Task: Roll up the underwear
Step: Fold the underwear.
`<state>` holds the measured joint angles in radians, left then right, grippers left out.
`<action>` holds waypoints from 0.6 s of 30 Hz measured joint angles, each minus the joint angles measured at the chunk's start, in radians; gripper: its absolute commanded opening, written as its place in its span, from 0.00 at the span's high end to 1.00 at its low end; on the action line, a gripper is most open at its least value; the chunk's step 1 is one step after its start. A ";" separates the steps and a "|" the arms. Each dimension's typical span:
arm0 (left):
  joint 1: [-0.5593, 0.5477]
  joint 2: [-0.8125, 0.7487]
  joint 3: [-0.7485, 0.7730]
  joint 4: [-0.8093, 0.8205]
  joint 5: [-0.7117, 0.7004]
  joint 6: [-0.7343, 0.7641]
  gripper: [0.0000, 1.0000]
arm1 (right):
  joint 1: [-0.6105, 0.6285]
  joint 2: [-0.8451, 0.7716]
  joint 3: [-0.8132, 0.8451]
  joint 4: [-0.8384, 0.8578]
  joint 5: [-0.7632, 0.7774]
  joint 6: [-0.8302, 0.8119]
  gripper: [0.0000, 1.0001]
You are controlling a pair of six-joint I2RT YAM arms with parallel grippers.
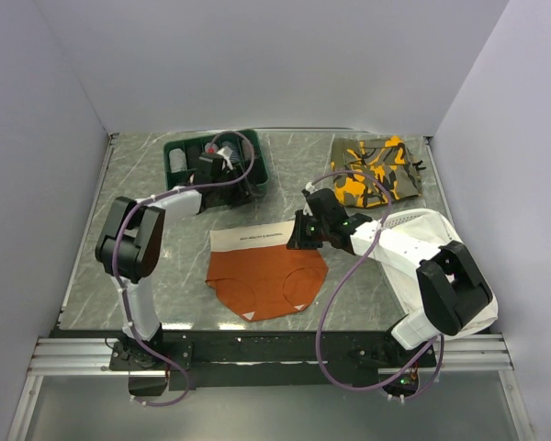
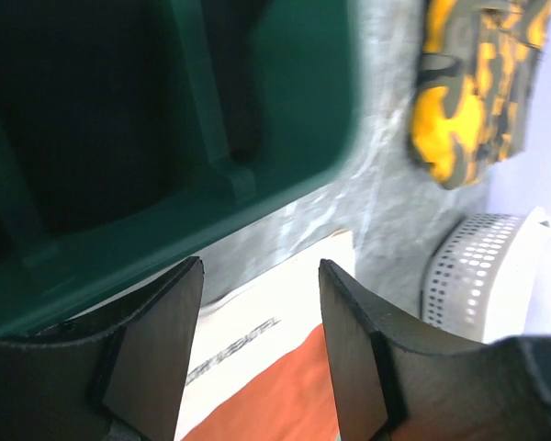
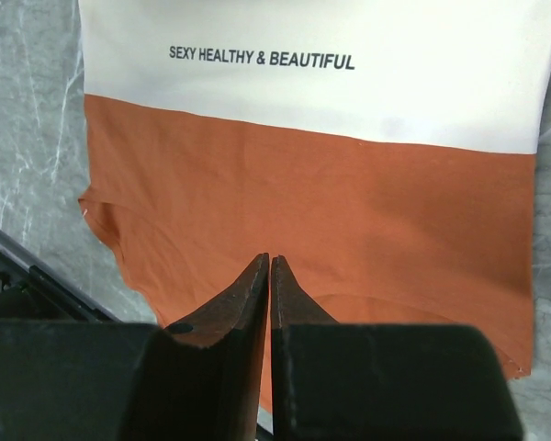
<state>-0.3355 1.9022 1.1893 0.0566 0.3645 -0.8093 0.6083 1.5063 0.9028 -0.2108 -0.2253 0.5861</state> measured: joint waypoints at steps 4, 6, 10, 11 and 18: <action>-0.032 0.063 0.101 0.006 0.031 -0.001 0.39 | 0.000 0.000 -0.002 -0.001 0.005 0.000 0.89; -0.046 0.089 0.143 0.006 0.034 0.000 0.39 | -0.001 0.000 -0.003 0.000 0.008 0.000 0.89; -0.072 0.132 0.203 0.006 0.051 -0.001 0.38 | -0.003 0.000 -0.008 -0.004 0.023 0.000 0.88; -0.076 0.137 0.209 0.006 0.055 0.000 0.37 | -0.004 -0.001 -0.008 -0.006 0.025 0.001 0.88; -0.089 0.177 0.268 -0.013 0.074 0.004 0.38 | -0.011 -0.034 -0.039 -0.014 0.050 0.009 0.87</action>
<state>-0.4248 2.0789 1.4574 0.0433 0.4381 -0.8051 0.5972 1.4719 0.8642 -0.2253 -0.1757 0.5949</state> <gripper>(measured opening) 0.624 0.124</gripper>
